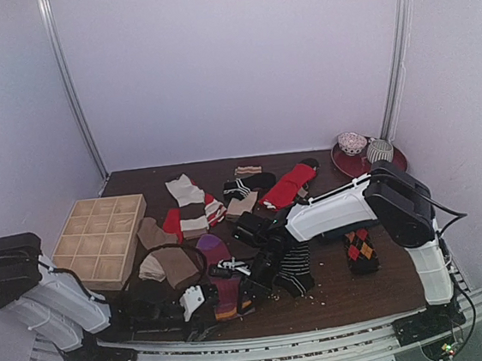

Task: Roll the socks
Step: Roll a pair of socks at the center of the board.

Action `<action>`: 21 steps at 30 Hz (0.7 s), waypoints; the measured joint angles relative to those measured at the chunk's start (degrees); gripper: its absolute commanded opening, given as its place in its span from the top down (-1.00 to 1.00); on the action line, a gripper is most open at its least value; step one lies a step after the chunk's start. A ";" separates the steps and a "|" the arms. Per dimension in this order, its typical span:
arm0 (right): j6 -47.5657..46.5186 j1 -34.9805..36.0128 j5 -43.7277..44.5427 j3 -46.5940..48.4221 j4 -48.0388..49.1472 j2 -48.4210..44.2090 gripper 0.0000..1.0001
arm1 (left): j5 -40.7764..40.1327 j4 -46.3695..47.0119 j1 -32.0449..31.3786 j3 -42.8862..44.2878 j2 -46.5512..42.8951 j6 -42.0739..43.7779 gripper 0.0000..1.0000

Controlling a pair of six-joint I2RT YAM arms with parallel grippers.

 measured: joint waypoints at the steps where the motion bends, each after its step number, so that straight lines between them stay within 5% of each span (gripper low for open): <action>1: 0.02 0.00 0.00 -0.02 0.04 0.00 0.87 | 0.02 0.02 -0.02 0.46 0.94 0.00 -0.18; 7: 0.11 -0.02 -0.15 -0.17 0.26 -0.02 0.86 | 0.09 -0.02 0.00 4.28 6.69 -0.09 -0.01; 12: 0.17 -0.07 -0.33 -0.57 0.79 -0.09 0.83 | 0.22 -0.44 0.00 5.86 7.72 -0.74 1.00; 21: 1.22 -0.28 -0.98 -3.02 3.50 -1.22 0.54 | -0.09 -1.31 -0.02 6.19 7.69 -6.12 1.00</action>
